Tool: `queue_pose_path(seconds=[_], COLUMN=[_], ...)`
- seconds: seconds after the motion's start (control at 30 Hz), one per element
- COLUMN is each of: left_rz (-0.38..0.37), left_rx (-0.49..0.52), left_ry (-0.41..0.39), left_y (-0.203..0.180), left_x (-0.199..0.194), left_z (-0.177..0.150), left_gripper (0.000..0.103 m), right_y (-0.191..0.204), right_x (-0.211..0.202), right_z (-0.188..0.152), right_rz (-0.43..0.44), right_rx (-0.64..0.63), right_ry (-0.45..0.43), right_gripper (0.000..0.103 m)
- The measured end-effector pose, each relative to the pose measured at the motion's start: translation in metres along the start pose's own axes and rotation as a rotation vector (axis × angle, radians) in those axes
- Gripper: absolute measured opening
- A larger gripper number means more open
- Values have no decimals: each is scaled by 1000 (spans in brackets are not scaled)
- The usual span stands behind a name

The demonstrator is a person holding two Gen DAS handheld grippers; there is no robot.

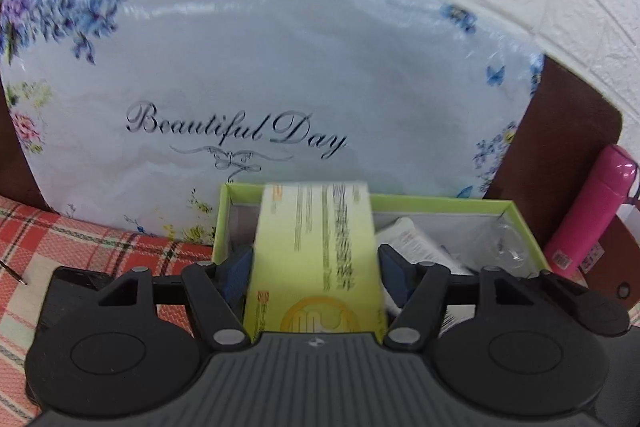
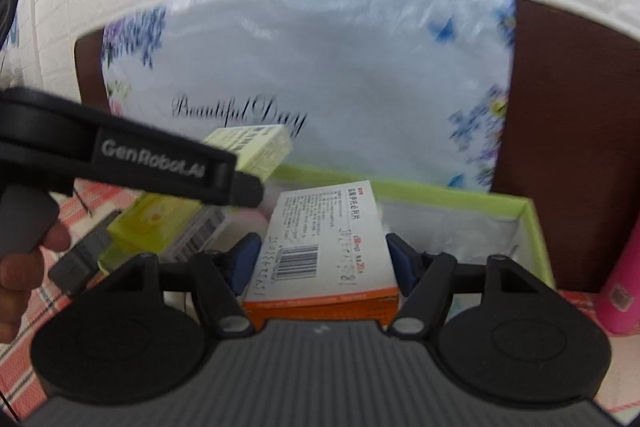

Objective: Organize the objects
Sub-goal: 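Lower yellow box into the light-green box with left tool while right tool places white-orange box, then open both tools and pull them back toward the red tape and clear tube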

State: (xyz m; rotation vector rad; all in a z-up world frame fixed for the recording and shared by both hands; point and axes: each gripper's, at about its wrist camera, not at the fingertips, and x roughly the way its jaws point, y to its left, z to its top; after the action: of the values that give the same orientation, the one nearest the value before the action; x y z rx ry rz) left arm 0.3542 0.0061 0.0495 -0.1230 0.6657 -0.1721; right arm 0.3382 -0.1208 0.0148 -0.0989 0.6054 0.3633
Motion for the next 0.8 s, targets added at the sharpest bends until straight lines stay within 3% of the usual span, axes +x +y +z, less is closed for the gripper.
queue_pose_path(seconds=[0.07,0.17,0.27,0.4,0.53,0.8], left_rz=[4,-5,-5,34,74,48], left_rx=[-14,-20,-42,-17,-1,-4], left_ry=[27,1,17,-16,-42,-84], left_y=[6,12,14,3,-8,-25], left_x=[9,6,-2,-30,-65,-127], left_z=[-5,-9,-6,-4,-7,-39], left_gripper=[76,77,77,77,77,77], right_y=[2,1,-2,-4,-2,6], right_x=[6,2,-4,-36,-73,-141], right_z=[-6,-12,-10,-8,-9,-27], right_rz=[-8,-4,-19,-36,-62,-79], right_rx=[-21,-23,-14,-6,-23,-13], right_ry=[24,-4,-3,-79,-131,-180], right_gripper=[81,91,94,102,103,103])
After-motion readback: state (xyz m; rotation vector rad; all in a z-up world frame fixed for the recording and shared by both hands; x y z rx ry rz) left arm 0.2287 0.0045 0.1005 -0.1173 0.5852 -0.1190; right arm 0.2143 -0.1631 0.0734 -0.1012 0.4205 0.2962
